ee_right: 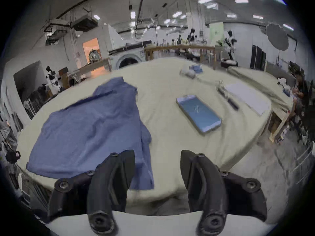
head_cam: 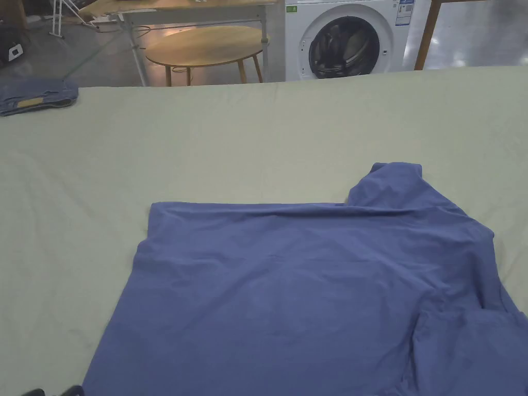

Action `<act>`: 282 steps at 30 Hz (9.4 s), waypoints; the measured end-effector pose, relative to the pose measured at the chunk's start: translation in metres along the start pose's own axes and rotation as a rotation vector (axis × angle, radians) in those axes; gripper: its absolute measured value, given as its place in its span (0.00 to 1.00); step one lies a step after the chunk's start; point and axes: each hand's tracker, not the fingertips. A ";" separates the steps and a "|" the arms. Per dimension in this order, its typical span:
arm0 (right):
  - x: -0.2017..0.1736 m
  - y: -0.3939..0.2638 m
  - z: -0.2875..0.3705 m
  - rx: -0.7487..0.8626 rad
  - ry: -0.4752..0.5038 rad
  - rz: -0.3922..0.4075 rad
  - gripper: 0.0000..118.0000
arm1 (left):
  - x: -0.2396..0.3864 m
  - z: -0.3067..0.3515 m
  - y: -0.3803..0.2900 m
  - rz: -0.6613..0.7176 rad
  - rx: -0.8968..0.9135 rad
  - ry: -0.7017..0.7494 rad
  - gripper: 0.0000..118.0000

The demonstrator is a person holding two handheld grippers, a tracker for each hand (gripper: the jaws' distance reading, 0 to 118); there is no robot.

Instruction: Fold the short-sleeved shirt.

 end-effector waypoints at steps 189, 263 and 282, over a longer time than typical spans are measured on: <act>-0.112 0.044 -0.047 -0.034 0.257 0.141 0.00 | 0.078 -0.040 0.032 0.012 0.029 -0.159 0.00; 0.000 0.008 -0.019 -0.070 0.083 0.042 0.54 | -0.017 -0.035 0.013 0.012 -0.090 -0.058 0.49; -0.140 0.051 -0.052 0.028 0.327 0.220 0.00 | 0.074 -0.038 0.066 -0.032 0.071 -0.237 0.00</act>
